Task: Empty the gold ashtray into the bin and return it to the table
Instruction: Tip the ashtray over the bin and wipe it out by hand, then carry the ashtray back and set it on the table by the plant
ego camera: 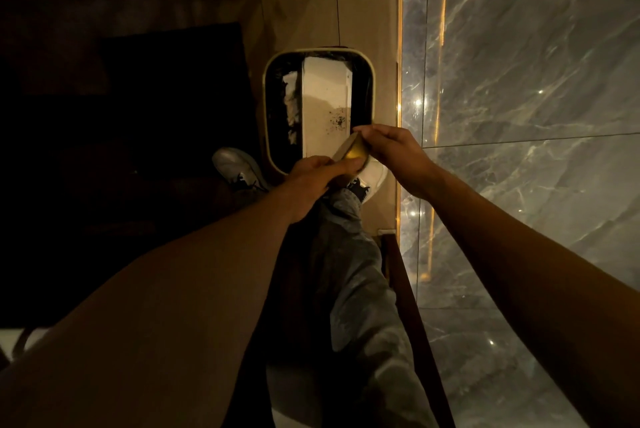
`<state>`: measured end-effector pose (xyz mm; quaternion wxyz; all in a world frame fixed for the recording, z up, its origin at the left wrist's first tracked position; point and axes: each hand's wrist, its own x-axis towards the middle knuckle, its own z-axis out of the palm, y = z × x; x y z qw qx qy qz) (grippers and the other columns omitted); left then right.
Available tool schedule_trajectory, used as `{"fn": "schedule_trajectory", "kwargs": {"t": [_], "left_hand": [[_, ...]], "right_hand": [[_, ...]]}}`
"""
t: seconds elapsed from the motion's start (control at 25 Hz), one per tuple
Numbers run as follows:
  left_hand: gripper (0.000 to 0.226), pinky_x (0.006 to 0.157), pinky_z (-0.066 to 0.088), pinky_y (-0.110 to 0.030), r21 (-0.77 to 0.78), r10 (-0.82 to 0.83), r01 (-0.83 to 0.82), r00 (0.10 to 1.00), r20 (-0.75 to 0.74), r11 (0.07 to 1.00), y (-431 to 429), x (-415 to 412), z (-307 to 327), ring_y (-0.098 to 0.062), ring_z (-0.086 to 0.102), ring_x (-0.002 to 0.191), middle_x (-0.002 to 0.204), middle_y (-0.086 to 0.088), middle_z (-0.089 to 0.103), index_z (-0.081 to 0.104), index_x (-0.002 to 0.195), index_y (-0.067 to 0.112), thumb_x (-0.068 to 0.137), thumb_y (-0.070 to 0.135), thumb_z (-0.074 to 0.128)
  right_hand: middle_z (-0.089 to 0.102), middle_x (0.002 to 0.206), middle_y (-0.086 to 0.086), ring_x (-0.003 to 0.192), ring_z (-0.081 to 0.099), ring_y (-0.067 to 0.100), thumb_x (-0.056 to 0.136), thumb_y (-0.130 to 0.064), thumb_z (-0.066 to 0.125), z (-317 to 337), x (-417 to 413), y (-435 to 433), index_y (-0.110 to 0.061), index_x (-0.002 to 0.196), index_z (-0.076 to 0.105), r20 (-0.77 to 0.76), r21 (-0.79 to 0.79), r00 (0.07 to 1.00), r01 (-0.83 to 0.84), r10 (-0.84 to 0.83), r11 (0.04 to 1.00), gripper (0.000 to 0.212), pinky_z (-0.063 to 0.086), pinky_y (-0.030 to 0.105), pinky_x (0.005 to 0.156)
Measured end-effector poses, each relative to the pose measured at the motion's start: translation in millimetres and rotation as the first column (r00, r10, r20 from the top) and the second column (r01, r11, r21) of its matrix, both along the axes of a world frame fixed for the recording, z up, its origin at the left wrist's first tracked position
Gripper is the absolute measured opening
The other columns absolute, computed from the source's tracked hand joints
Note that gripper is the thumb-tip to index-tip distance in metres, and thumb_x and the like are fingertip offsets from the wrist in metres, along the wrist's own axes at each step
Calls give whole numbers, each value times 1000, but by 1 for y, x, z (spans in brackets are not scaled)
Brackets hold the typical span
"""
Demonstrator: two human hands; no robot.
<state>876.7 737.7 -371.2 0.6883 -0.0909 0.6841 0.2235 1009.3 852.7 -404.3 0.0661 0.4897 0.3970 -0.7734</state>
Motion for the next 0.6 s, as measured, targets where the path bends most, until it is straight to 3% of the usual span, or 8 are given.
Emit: {"fn": "schedule_trajectory", "kwargs": {"t": [0.16, 0.24, 0.32, 0.44, 0.52, 0.6], "left_hand": [[42, 110, 41, -38, -2, 121, -121, 991, 51, 993, -3, 13, 6, -22, 51, 132, 135, -5, 59, 58, 130, 17, 94, 39, 57], [53, 109, 42, -40, -26, 271, -270, 962, 25, 962, 2, 18, 14, -24, 51, 132, 135, -1, 58, 56, 128, 18, 89, 53, 58], [69, 111, 41, -44, -108, 382, -383, 924, -26, 918, 8, 19, 17, -27, 51, 130, 141, -7, 54, 48, 139, 16, 86, 58, 59], [59, 106, 45, -48, -135, 424, -434, 900, -96, 891, 20, 17, 26, -30, 50, 128, 144, -10, 50, 44, 143, 22, 93, 52, 52], [42, 100, 48, -49, -83, 425, -436, 896, -129, 896, 28, 13, 37, -31, 48, 127, 143, -7, 47, 48, 137, 32, 97, 45, 49], [30, 95, 50, -49, 9, 327, -330, 932, -157, 944, 34, 8, 52, -28, 46, 122, 140, -2, 43, 52, 128, 42, 98, 40, 47]], "right_hand": [[63, 121, 20, 115, 59, 23, 101, -31, 47, 10, 8, -6, -10, 113, 66, 45, 9, 999, 12, -12, 1000, 31, 45, 30, 100], [62, 118, 22, 114, 59, 27, 101, -29, 47, 15, 12, -8, -4, 114, 64, 59, 23, 998, 22, -23, 1000, 33, 47, 35, 100], [63, 109, 13, 107, 61, 24, 101, -24, 48, 23, 16, -9, -4, 113, 62, 74, 41, 997, 28, -31, 999, 28, 51, 37, 96], [62, 98, -2, 96, 61, 13, 100, -24, 50, 37, 24, -10, -13, 104, 62, 84, 109, 996, 3, -12, 994, 17, 51, 31, 83], [63, 95, -3, 91, 61, 12, 100, -26, 50, 47, 28, -10, -13, 106, 62, 93, 156, 995, 9, -24, 988, 19, 51, 30, 78], [65, 99, 4, 90, 64, 17, 100, -30, 50, 62, 29, -8, -12, 113, 60, 105, 205, 993, 36, -58, 978, 25, 52, 32, 75]]}}
